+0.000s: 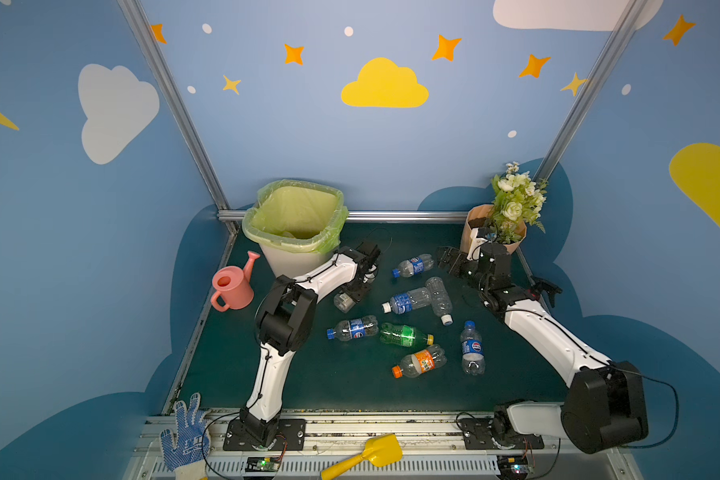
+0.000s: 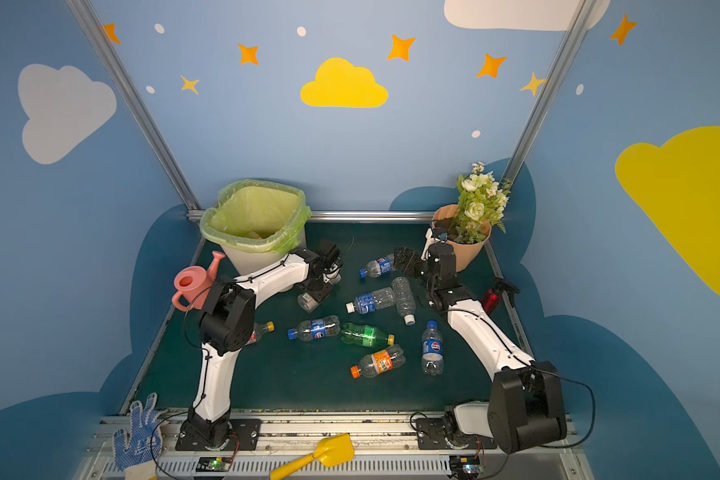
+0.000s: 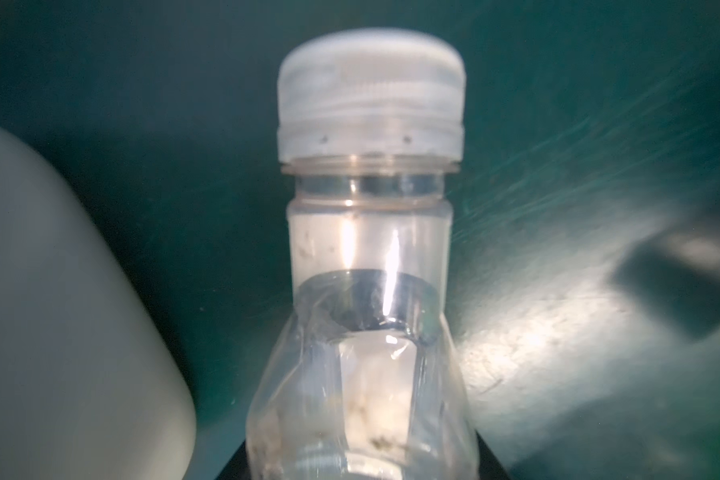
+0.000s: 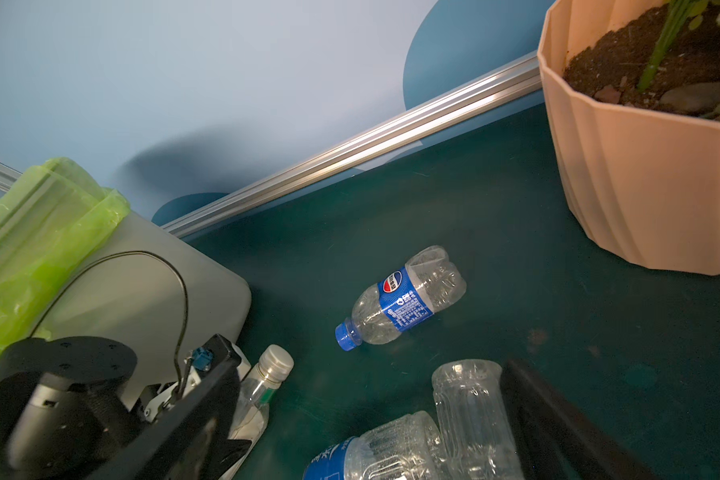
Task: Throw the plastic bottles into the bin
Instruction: 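Lift the small clear bottle with the left gripper over the bin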
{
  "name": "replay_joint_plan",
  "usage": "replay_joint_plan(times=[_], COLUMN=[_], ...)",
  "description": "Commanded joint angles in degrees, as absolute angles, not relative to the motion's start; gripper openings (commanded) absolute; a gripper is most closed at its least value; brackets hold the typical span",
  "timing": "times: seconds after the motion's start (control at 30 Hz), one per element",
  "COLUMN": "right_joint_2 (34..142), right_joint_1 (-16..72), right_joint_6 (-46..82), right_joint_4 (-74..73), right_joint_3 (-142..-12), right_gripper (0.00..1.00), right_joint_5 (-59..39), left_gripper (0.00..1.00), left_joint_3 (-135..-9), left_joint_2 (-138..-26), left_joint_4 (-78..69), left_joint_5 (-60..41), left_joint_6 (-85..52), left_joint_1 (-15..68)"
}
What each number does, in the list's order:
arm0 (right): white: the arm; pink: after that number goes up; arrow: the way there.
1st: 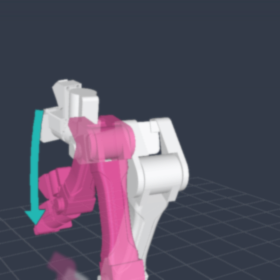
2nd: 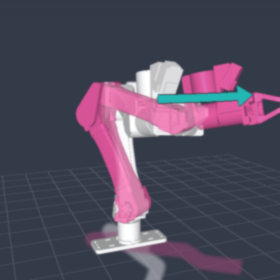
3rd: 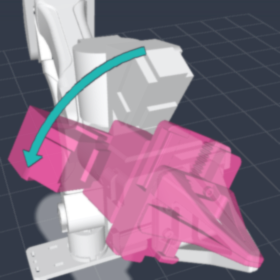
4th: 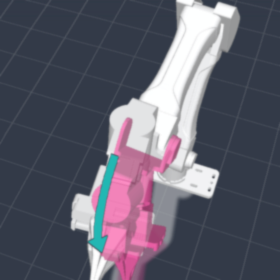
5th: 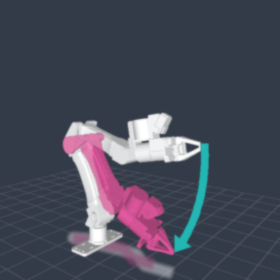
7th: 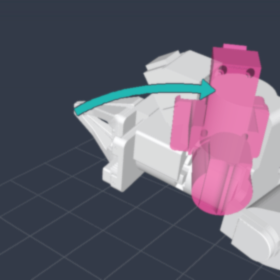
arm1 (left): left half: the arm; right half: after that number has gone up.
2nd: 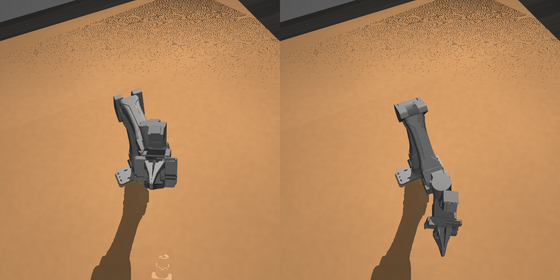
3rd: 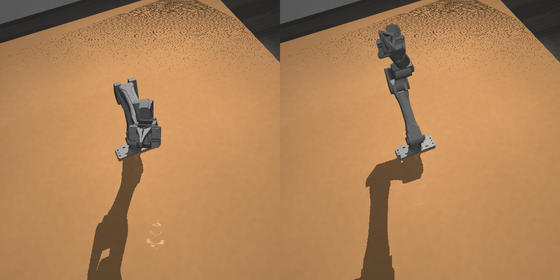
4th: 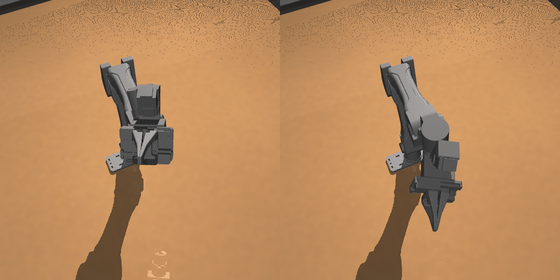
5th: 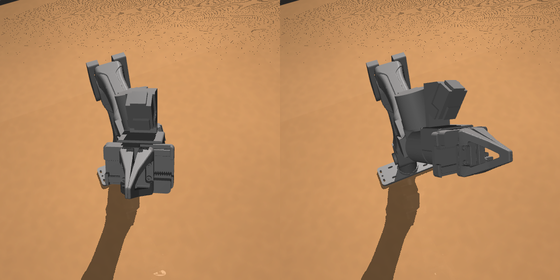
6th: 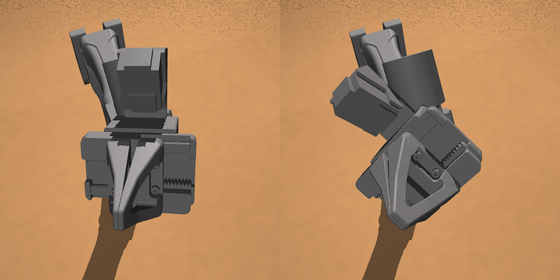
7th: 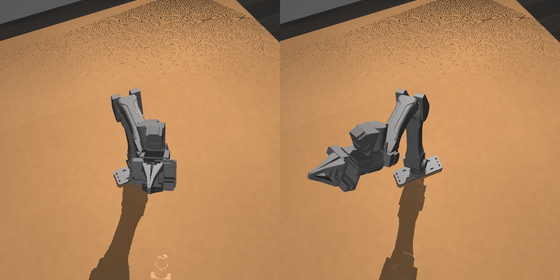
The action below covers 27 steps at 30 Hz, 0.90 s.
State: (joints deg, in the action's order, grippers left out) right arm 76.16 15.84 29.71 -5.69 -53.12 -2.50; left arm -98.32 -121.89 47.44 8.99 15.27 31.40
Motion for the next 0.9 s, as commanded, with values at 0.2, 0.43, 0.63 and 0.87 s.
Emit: replay_joint_plan(times=[0.2,0.43,0.63,0.87], right_joint_2=[74.28,73.64,74.47,75.01], right_joint_1=[15.15,15.18,15.16,15.17], right_joint_6=[30.55,31.02,32.50,33.31], right_joint_4=[-5.50,-5.54,-6.76,-6.99], right_joint_3=[-53.43,-53.09,-53.09,-53.60], right_gripper=[0.97,0.97,0.97,0.97], right_joint_5=[-3.07,-2.98,-4.27,-5.50], left_gripper=[0.44,0.44,0.43,0.41], left_joint_3=[-90.64,-74.20,-63.08,-61.84], left_joint_2=[-103.26,-78.18,-58.85,-48.36], left_joint_4=[33.54,9.62,-10.55,-21.01], left_joint_5=[7.83,11.42,13.58,14.13], left_joint_6=[10.76,9.65,18.89,28.40], left_joint_1=[32.15,34.02,34.27,34.11])
